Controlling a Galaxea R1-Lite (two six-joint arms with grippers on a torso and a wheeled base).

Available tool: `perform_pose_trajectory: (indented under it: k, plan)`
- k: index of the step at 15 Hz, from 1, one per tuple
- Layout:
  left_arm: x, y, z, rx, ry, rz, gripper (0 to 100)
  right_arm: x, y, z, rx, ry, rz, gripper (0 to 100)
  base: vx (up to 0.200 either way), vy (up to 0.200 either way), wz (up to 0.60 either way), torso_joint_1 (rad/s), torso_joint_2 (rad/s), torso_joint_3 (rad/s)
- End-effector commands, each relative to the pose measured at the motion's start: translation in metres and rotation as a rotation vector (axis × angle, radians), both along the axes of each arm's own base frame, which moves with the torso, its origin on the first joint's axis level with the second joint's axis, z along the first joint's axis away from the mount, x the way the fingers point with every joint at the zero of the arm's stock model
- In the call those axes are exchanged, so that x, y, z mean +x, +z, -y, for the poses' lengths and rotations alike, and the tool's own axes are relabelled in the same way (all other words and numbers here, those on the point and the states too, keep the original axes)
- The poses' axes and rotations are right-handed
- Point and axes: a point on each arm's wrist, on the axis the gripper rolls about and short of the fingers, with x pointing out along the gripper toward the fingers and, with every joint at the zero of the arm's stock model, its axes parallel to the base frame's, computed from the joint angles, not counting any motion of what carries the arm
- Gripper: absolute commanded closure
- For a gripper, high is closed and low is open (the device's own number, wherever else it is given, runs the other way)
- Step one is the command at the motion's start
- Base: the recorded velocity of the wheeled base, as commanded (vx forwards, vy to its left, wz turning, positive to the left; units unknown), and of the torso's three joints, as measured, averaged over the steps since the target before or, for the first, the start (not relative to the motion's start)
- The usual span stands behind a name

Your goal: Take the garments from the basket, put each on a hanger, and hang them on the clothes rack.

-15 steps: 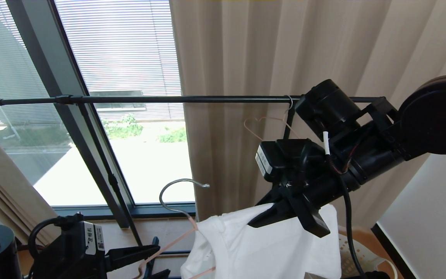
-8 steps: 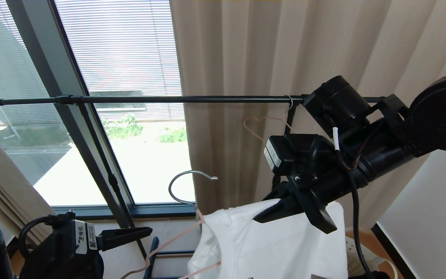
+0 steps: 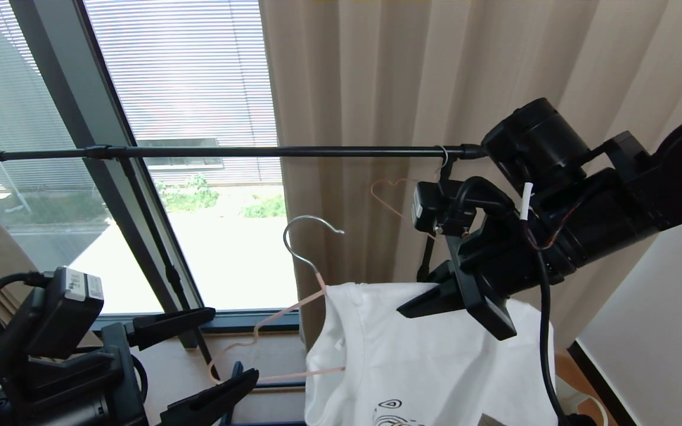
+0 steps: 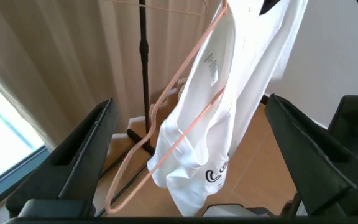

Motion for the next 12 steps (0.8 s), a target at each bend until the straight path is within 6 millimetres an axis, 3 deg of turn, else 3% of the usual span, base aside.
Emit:
perform_pose_trajectory:
  k: [1,5,9,12]
  plan:
    - [0.013,-0.011,0.006,0.031,0.009,-0.066,0,-0.008,0.005,0.007,0.044,-0.039,0.014,100,0.0,0.0,0.0,0.0,0.0,0.0]
    - [0.032,-0.032,0.015,0.104,0.089,-0.168,0,-0.016,-0.014,0.014,0.117,-0.192,0.098,100,0.0,0.0,0.0,0.0,0.0,0.0]
    - [0.04,-0.045,0.027,0.158,0.113,-0.209,0,-0.029,-0.031,0.024,0.177,-0.217,0.196,100,0.0,0.0,0.0,0.0,0.0,0.0]
    - [0.044,-0.054,0.04,0.2,0.147,-0.233,0,-0.028,-0.028,0.023,0.198,-0.247,0.217,100,0.0,0.0,0.0,0.0,0.0,0.0]
